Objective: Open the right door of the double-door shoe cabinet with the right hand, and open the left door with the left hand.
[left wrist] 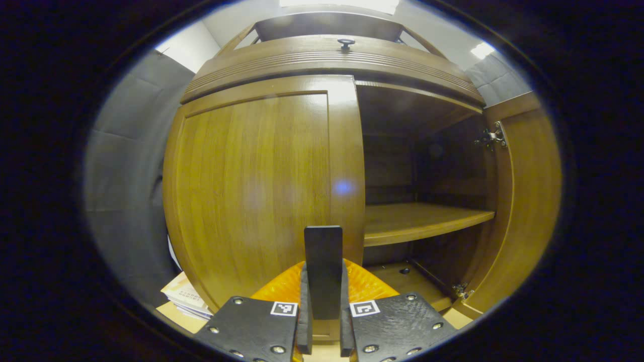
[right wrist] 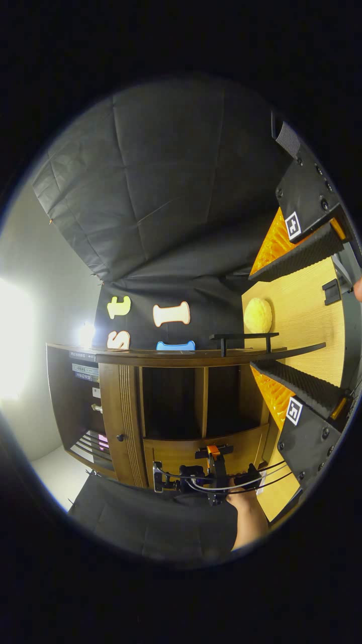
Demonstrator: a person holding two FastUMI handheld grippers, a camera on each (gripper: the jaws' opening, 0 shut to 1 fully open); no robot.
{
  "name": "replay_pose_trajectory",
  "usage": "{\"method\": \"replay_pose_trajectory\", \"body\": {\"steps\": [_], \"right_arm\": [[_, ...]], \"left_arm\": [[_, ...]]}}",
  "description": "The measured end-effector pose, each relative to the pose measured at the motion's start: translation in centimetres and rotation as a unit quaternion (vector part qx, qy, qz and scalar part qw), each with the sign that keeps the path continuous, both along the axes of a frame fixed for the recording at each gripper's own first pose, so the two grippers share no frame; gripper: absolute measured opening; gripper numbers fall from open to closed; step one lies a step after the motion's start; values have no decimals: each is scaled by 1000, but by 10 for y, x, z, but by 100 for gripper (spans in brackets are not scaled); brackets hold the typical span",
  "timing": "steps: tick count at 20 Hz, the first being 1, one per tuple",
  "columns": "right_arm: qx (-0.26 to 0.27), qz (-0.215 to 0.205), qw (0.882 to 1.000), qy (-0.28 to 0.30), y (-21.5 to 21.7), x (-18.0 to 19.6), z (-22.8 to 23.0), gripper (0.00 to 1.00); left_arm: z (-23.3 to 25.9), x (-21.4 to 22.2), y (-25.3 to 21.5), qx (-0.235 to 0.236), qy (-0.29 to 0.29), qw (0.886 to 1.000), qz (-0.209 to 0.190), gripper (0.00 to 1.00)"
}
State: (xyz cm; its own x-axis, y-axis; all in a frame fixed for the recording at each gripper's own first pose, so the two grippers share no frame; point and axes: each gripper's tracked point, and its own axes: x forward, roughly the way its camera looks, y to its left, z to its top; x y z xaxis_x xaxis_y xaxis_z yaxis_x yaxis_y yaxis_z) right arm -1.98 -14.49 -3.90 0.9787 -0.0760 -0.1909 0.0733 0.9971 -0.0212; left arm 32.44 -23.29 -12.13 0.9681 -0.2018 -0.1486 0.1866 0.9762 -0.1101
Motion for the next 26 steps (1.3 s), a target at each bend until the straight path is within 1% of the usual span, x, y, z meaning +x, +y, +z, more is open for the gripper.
{"method": "replay_pose_trajectory", "body": {"steps": [1,2,3,4,5,8,9,10,11,12,13,14,15,17,18,19,23,24,26], "right_arm": [[3,5,1000,-2,2,1,1,97],[5,9,1000,-5,4,3,2,92],[6,13,1000,-8,6,4,3,97],[7,17,1000,-9,9,6,4,92],[7,22,1000,-10,11,7,3,97],[14,39,999,-15,21,12,5,97],[17,44,999,-17,25,14,5,92],[19,49,998,-19,29,16,6,92],[21,56,998,-20,34,17,5,97],[22,62,998,-21,39,19,5,93],[23,67,997,-21,42,20,4,92],[25,73,997,-23,47,23,5,97],[29,79,996,-24,52,23,5,92],[34,88,995,-25,61,26,6,92],[34,92,995,-26,65,27,6,92],[34,95,994,-27,70,28,6,92],[45,111,992,-33,88,34,9,92],[48,111,992,-35,91,36,11,97],[56,115,991,-42,100,39,14,97]], "left_arm": [[1,-2,1,-2,0,1000,-3,26],[1,-5,1,-8,1,1000,-6,20],[2,-9,3,-11,1,1000,-10,20],[3,-14,6,-12,1,1000,-12,26],[4,-20,8,-14,1,1000,-12,25],[7,-41,19,-18,1,1000,-8,23],[8,-48,22,-21,2,1000,-8,26],[9,-55,26,-23,3,1000,-8,26],[10,-60,29,-23,4,1000,-9,26],[10,-67,33,-22,4,1000,-11,23],[11,-73,37,-22,5,1000,-12,26],[11,-79,42,-24,5,1000,-12,26],[11,-85,46,-26,6,1000,-10,23],[13,-96,56,-27,7,1000,-4,23],[13,-103,61,-29,7,1000,-2,25],[13,-109,66,-31,8,999,-1,23],[15,-133,91,-37,14,999,6,25],[14,-138,98,-38,16,999,8,24],[15,-146,109,-38,20,999,7,23]]}}
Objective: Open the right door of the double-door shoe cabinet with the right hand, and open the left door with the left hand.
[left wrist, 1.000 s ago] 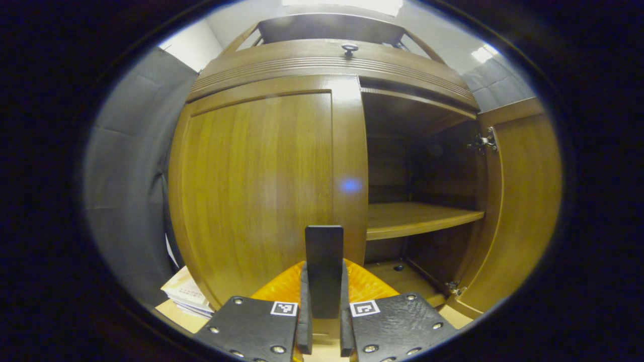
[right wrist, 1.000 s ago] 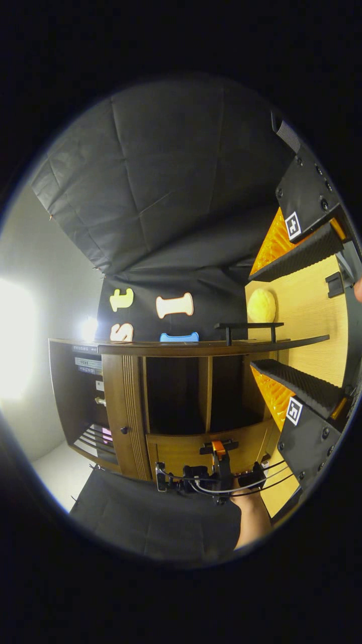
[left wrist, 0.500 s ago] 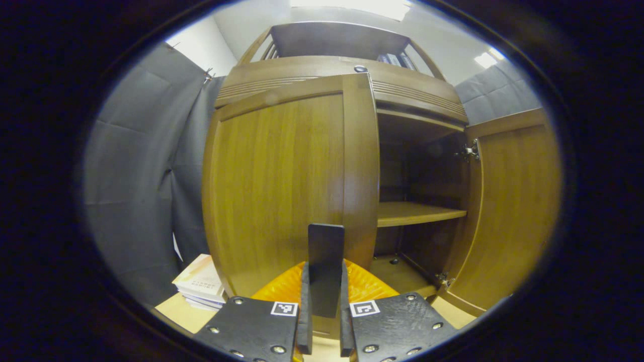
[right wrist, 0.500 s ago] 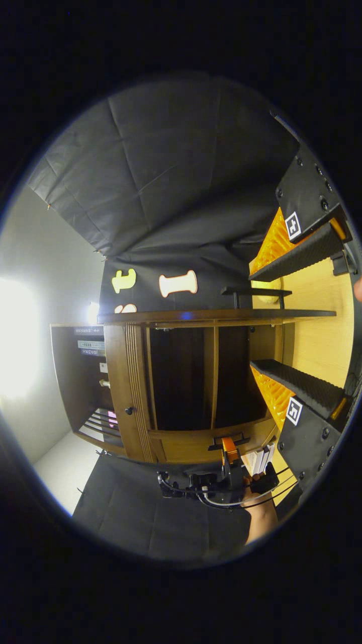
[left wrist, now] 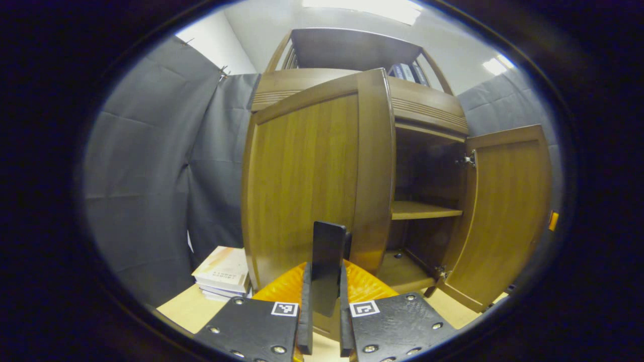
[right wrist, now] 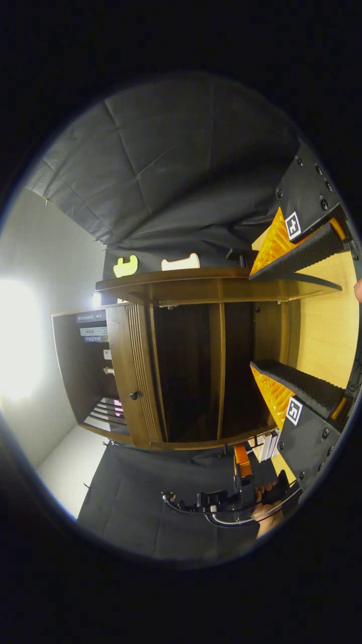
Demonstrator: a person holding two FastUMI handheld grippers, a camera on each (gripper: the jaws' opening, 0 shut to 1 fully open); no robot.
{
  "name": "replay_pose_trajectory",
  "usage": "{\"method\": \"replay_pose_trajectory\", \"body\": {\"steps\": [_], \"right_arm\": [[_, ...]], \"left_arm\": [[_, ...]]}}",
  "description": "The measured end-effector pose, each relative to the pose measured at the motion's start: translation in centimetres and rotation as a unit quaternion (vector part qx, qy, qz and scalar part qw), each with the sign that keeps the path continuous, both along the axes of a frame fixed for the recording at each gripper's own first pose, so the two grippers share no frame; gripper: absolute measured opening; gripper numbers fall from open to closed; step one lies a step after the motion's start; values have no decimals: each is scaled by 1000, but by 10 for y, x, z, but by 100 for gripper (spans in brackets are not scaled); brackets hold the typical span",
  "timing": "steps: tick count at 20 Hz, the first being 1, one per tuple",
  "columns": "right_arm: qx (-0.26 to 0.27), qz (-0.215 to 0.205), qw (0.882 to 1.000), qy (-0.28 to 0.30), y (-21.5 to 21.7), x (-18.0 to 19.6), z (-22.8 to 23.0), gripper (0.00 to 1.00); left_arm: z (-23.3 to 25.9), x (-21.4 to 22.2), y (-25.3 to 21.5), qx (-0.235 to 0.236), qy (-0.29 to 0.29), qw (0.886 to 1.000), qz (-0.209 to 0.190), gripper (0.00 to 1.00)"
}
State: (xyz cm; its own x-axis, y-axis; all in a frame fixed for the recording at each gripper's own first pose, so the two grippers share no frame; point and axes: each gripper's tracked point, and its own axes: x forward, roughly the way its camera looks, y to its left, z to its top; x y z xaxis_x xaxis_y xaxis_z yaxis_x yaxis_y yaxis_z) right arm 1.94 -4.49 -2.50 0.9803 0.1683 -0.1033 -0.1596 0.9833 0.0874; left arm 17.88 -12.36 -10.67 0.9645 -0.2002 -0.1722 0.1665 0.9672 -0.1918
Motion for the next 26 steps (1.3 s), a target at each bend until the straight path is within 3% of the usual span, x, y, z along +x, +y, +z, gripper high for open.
{"method": "replay_pose_trajectory", "body": {"steps": [1,3,4,6,14,17,18,20,21,22,23,25,26], "right_arm": [[3,5,1000,-1,7,1,1,92],[2,14,1000,-4,18,2,0,92],[-2,18,1000,-5,22,4,1,97],[-5,26,1000,-4,33,4,0,92],[-5,54,999,-7,78,8,1,97],[-2,65,998,-7,99,11,0,97],[-2,68,998,-8,106,12,0,92],[-2,73,997,-7,119,12,-1,97],[-3,76,997,-7,125,11,-2,92],[-4,77,997,-8,131,11,-2,97],[-5,77,997,-8,136,10,-3,92],[-9,75,997,-7,146,10,-5,92],[-11,74,997,-4,150,10,-6,97]], "left_arm": [[1,-4,5,0,-1,1000,0,22],[1,-12,16,1,-1,1000,5,21],[1,-15,22,3,-1,1000,8,21],[2,-21,32,8,-1,1000,14,19],[-5,-41,87,17,1,999,38,19],[-11,-46,105,17,8,999,43,25],[-15,-49,110,17,11,999,44,22],[-16,-51,122,17,9,999,44,25],[-17,-52,128,21,6,999,43,24],[-19,-50,139,32,2,998,51,24],[-19,-49,148,35,1,998,53,23],[-19,-51,167,30,2,998,58,19],[-20,-51,177,32,0,998,62,23]]}}
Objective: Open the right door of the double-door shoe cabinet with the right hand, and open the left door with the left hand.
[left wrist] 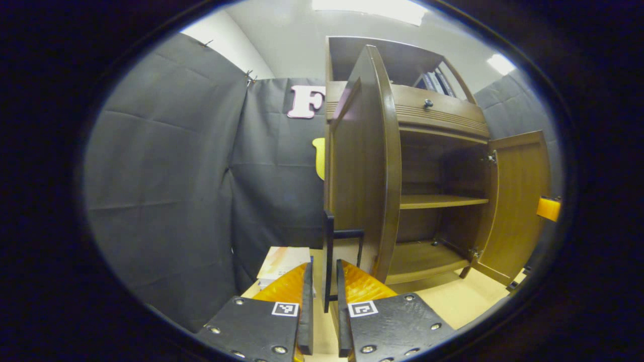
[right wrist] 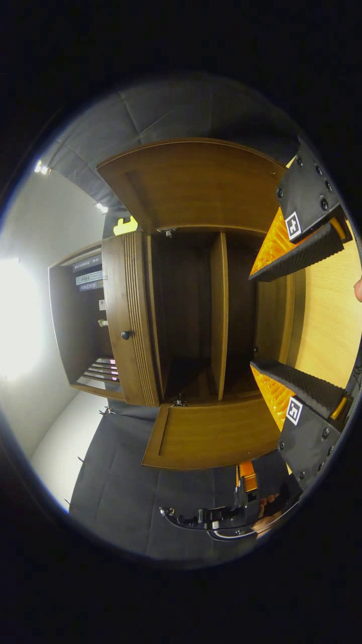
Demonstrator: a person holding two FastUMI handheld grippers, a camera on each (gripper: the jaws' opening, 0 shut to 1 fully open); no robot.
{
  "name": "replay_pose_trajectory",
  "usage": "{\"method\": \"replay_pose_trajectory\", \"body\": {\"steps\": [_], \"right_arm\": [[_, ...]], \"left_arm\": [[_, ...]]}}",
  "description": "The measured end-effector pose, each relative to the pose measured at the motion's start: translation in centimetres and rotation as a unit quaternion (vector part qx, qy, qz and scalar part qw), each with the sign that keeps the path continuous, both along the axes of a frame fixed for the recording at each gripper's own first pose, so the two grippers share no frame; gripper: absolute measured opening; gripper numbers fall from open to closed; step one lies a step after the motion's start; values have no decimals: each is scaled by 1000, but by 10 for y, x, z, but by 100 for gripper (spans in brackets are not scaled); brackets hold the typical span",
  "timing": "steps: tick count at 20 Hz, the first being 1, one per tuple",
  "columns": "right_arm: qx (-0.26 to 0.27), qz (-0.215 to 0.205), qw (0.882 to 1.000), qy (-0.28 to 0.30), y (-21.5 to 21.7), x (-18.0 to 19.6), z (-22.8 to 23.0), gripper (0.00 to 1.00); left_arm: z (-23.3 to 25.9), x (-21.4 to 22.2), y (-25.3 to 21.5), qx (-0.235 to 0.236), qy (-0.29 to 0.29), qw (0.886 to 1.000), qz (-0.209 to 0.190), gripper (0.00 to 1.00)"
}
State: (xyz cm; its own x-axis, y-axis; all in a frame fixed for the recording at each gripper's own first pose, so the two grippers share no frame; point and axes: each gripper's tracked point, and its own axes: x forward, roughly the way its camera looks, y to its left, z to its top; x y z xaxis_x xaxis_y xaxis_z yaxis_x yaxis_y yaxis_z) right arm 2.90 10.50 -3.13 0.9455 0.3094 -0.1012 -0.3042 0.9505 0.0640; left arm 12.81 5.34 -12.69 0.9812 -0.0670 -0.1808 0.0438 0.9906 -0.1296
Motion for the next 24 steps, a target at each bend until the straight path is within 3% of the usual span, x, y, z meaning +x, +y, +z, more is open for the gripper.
{"method": "replay_pose_trajectory", "body": {"steps": [1,3,4,5,6,8,9,10,12,14,17,22,23,24], "right_arm": [[-1,-1,1000,1,4,-1,-2,92],[-2,-4,1000,2,12,-2,-3,92],[-3,-6,1000,-2,13,-3,-2,97],[-6,-10,1000,-9,14,-3,0,92],[-8,-14,1000,-11,12,-3,0,97],[-6,-20,1000,-10,7,-6,0,93],[-4,-22,1000,-11,4,-7,2,97],[-5,-25,1000,-15,0,-10,5,93],[-17,-32,999,-27,-13,-16,10,97],[-20,-35,999,-34,-25,-24,15,93],[-24,-45,998,-35,-48,-39,16,97],[-9,-63,997,-30,-77,-59,18,97],[-7,-68,997,-30,-84,-63,18,93],[-5,-71,997,-30,-89,-68,18,97]], "left_arm": [[0,0,9,1,-2,1000,3,23],[-2,0,24,0,0,1000,9,21],[-4,0,32,0,0,1000,12,23],[-3,-2,39,1,-1,1000,15,22],[-3,-4,45,4,-2,1000,22,20],[-2,-11,59,9,-5,999,36,23],[0,-16,63,8,-5,999,39,23],[4,-20,63,7,-9,999,44,23],[16,-29,67,15,-21,998,60,23],[31,-50,64,14,-30,997,65,23],[51,-84,54,15,-41,997,68,21],[82,-122,10,28,-54,998,33,23],[86,-129,5,29,-58,998,28,23],[86,-136,2,28,-59,998,24,23]]}}
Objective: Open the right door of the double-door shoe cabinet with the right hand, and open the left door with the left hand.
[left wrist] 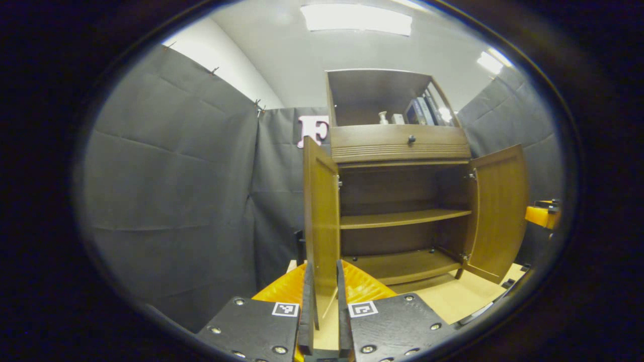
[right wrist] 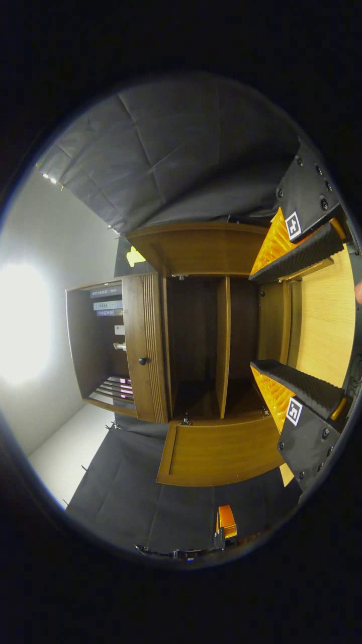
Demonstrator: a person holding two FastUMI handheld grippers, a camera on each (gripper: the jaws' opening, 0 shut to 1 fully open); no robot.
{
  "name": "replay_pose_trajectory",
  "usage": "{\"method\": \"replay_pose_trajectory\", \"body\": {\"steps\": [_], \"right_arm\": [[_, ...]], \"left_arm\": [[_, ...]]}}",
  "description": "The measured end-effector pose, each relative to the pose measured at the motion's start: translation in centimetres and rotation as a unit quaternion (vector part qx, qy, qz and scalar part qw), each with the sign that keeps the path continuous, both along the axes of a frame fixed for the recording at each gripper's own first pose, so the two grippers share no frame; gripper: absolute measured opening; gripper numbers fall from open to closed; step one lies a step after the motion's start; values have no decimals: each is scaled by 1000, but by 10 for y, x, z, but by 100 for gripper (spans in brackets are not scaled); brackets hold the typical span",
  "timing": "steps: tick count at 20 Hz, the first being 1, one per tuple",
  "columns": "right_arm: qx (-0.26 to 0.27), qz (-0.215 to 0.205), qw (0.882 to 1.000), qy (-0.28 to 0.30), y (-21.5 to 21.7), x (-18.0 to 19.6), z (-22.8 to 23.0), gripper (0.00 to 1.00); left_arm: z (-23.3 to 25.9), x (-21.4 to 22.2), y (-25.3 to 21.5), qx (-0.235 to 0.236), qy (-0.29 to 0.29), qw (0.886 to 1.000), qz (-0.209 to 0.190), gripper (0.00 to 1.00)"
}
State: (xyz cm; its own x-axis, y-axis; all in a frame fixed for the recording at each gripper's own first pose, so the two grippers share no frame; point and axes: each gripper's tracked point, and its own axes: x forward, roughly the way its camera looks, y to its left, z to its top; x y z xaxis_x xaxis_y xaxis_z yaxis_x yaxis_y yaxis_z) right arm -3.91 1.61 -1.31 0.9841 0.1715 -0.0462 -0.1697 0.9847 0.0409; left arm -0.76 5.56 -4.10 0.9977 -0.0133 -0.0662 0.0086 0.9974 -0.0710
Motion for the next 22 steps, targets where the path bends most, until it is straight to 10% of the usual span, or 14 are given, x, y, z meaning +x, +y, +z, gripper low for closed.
{"method": "replay_pose_trajectory", "body": {"steps": [15,22], "right_arm": [[10,-17,1000,5,-36,-24,0,97],[7,-21,1000,2,-37,-25,5,97]], "left_arm": [[21,-38,-18,15,-11,1000,12,25],[20,-36,-11,10,-12,1000,14,80]]}}
